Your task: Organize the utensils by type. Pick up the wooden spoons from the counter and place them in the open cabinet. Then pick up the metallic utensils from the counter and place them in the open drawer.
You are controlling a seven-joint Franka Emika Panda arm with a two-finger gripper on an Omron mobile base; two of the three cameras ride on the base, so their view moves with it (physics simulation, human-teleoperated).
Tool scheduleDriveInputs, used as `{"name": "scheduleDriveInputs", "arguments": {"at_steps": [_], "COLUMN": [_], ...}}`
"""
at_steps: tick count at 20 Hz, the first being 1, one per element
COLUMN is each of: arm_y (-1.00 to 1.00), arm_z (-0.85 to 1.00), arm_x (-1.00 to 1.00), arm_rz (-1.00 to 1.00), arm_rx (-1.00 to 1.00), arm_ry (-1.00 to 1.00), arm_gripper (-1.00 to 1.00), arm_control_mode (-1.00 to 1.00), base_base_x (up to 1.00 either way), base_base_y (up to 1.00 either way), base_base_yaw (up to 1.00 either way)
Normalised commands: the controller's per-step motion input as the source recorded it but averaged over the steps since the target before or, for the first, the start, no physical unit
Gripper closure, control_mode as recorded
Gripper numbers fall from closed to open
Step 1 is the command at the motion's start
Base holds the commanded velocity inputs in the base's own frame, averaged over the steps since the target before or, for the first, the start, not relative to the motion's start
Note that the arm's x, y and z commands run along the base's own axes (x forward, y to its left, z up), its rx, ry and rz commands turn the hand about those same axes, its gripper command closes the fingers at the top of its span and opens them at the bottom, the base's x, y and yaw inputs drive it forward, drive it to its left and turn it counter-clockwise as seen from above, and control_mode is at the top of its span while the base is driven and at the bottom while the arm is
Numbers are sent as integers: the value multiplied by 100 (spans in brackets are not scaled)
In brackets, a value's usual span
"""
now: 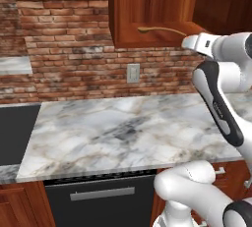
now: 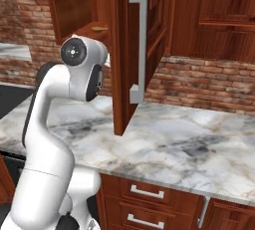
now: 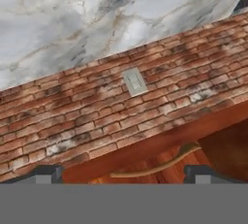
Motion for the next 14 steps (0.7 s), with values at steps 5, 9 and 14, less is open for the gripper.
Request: {"name": "scheduleDriveInputs", "arguments": {"at_steps": [5, 9, 14], "arm_y": [9, 12, 38], "arm_z": [-49, -82, -80], "arm_x": [-100, -100, -64], "arm_rz": [-1, -1, 0], "arm_rx": [-27, -12, -14], "arm_ry": [23, 8, 8], "arm_gripper": [-100, -100, -100], "arm_control_mode": [-100, -100, -100], "base_base_x": [0, 0, 0], "base_base_y": [0, 0, 0], "base_base_yaw": [0, 0, 0]}}
